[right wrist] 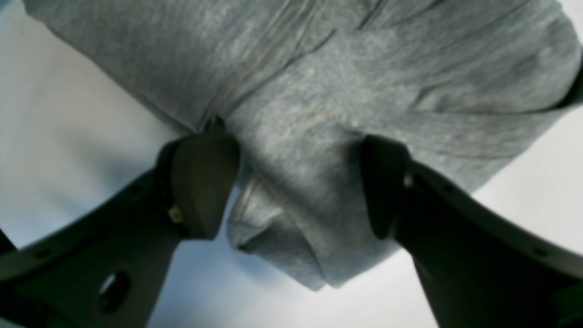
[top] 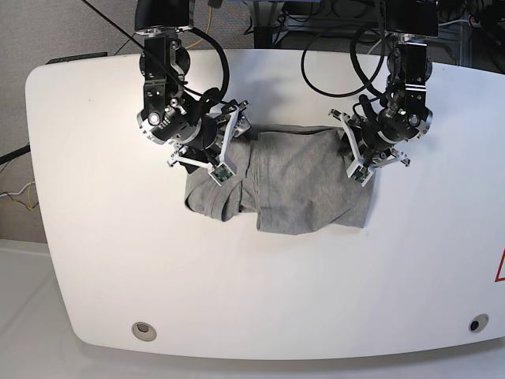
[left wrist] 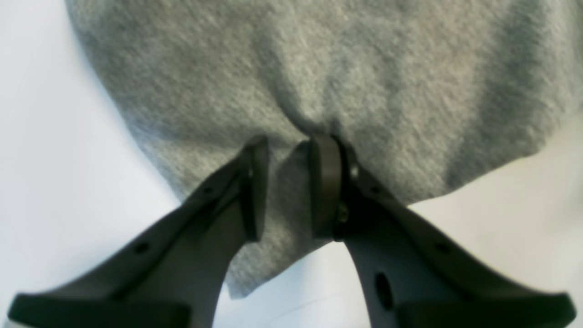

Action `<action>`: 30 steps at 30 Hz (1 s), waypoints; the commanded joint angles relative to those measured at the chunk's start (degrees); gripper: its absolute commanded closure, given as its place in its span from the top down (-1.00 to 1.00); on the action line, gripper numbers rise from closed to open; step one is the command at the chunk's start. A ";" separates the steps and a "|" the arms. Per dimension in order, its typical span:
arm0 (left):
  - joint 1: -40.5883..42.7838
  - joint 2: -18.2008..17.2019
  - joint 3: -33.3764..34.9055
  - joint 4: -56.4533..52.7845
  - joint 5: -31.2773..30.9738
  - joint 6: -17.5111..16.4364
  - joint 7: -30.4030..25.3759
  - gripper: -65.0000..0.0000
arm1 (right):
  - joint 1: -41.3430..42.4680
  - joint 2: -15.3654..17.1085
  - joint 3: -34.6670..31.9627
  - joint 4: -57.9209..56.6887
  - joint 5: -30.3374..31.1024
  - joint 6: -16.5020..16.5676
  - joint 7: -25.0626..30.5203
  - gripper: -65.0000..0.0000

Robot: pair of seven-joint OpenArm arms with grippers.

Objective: Fold the T-shirt properly
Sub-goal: 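Shift the right gripper along the bundle edge while the left gripper holds, then grasp the bundle edge with the right gripper beside the left gripper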

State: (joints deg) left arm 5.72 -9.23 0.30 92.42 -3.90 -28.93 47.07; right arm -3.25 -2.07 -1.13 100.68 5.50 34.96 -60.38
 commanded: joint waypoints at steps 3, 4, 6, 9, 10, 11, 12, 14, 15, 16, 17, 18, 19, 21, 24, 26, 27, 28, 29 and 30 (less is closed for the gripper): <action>0.75 -0.04 0.36 -0.42 1.04 -0.65 3.35 -0.56 | 0.74 -0.18 0.03 -1.12 0.44 0.16 2.58 0.34; 0.83 -0.04 0.36 -0.42 1.04 -0.65 3.35 -0.56 | 0.74 -0.18 0.03 -1.30 0.44 0.16 2.84 0.34; 0.83 -0.04 0.36 -0.42 1.04 -0.65 3.35 -0.56 | 0.74 -0.18 0.03 -1.65 0.44 0.16 3.72 0.34; 0.92 -0.04 0.36 -0.42 1.04 -0.65 3.35 -0.56 | 0.74 -0.09 0.03 -1.83 0.44 0.16 4.60 0.34; 0.92 -0.04 0.36 -0.42 1.04 -0.65 3.35 -0.56 | 0.74 0.00 0.03 -2.18 0.44 0.16 4.78 0.34; 0.92 -0.04 0.36 -0.42 1.04 -0.65 3.35 -0.56 | 0.83 0.00 0.03 -2.35 0.44 0.16 4.95 0.34; 0.92 -0.13 0.36 -0.42 1.04 -0.65 3.35 -0.56 | 1.00 0.00 0.03 -2.71 0.44 0.16 5.13 0.34; 0.92 -0.13 0.36 -0.42 1.04 -0.65 3.35 -0.56 | 1.80 0.09 0.11 -3.41 0.35 0.16 5.21 0.34; 0.92 -0.13 0.36 -0.42 1.04 -0.65 3.35 -0.56 | 2.15 0.09 0.11 -3.85 0.35 0.16 5.21 0.34; 0.92 -0.13 0.36 -0.42 1.04 -0.65 3.35 -0.56 | 2.32 0.09 0.11 -4.29 0.35 0.16 5.30 0.34; 0.92 -0.13 0.36 -0.42 1.04 -0.65 3.35 -0.56 | 2.41 0.18 0.20 -4.73 0.35 0.16 5.48 0.34; 0.92 -0.13 0.36 -0.42 1.04 -0.65 3.35 -0.56 | 2.41 0.18 0.20 -4.99 0.35 0.16 5.57 0.34; 0.92 -0.13 0.36 -0.42 1.04 -0.65 3.35 -0.56 | 2.67 0.26 0.29 -5.26 0.35 0.16 5.57 0.34; 1.01 -0.13 0.36 -0.42 1.04 -0.65 3.35 -0.56 | 3.29 0.88 0.29 -5.34 0.35 0.16 5.57 0.34; 1.01 -0.13 0.36 -0.42 1.04 -0.65 3.35 -0.56 | 3.64 1.41 0.29 -5.34 0.35 0.16 5.57 0.34; 1.01 -0.13 0.36 -0.42 1.04 -0.65 3.35 -0.56 | 3.82 1.58 0.38 -5.34 0.35 0.16 5.57 0.34; 1.01 -0.13 0.36 -0.42 1.04 -0.65 3.35 -0.56 | 3.91 1.58 0.38 -5.34 0.35 0.16 5.57 0.34; 1.01 -0.13 0.36 -0.42 1.04 -0.65 3.35 -0.56 | 4.17 1.58 0.38 -5.34 0.35 0.16 5.57 0.34; 1.01 -0.13 0.36 -0.42 1.04 -0.65 3.35 -0.56 | 4.61 1.67 0.38 -5.34 0.35 0.16 5.57 0.34; 1.01 -0.13 0.28 -0.42 1.04 -0.65 3.35 -0.56 | 4.78 1.76 0.38 -5.34 0.35 0.16 5.57 0.34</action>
State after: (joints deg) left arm 5.91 -9.26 0.30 92.42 -4.12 -28.91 46.85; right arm -0.14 -0.36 -0.73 94.41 5.30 34.96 -55.75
